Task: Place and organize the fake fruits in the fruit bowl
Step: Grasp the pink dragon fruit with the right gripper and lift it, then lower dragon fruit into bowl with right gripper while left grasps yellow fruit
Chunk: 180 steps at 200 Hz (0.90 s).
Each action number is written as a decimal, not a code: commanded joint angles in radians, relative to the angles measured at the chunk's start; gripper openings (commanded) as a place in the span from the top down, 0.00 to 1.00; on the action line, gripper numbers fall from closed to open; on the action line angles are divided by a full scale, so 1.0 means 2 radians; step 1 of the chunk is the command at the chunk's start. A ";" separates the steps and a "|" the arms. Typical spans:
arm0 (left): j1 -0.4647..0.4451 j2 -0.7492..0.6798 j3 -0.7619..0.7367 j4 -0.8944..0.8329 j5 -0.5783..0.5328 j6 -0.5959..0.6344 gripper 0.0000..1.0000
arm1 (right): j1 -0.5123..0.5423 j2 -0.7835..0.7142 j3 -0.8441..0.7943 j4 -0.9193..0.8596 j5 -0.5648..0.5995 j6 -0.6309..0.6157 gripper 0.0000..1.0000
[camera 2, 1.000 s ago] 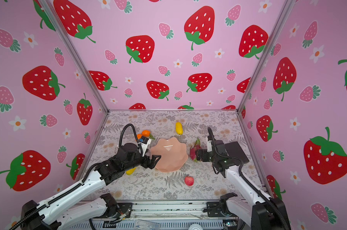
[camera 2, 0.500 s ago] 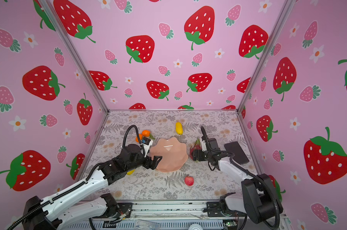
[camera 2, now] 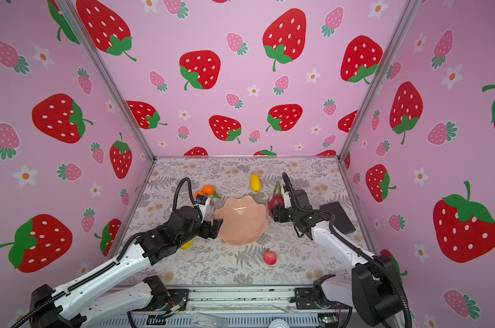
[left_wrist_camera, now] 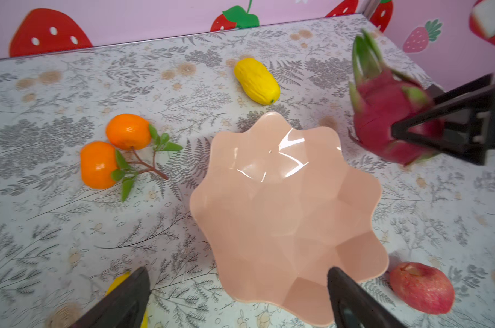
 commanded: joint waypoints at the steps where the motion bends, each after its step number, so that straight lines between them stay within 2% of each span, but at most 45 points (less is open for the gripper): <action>1: 0.009 0.002 0.046 -0.070 -0.049 -0.005 0.01 | 0.036 0.000 0.029 0.029 -0.029 0.001 0.35; 49: 0.044 0.014 0.076 -0.159 -0.049 -0.061 0.01 | 0.138 0.078 0.049 0.095 -0.034 0.041 0.35; 72: 0.074 0.012 0.065 -0.188 -0.025 -0.081 0.00 | 0.172 0.116 0.063 0.096 -0.016 0.055 0.35; 118: 0.080 -0.022 0.028 -0.171 0.003 -0.084 0.00 | 0.195 0.155 0.067 0.082 0.001 0.063 0.35; 159: 0.092 0.001 0.028 -0.191 -0.006 -0.090 0.00 | 0.196 0.172 0.066 0.073 0.019 0.059 0.33; 180: 0.113 0.021 0.027 -0.215 -0.006 -0.109 0.05 | 0.196 0.185 0.075 0.068 0.021 0.055 0.32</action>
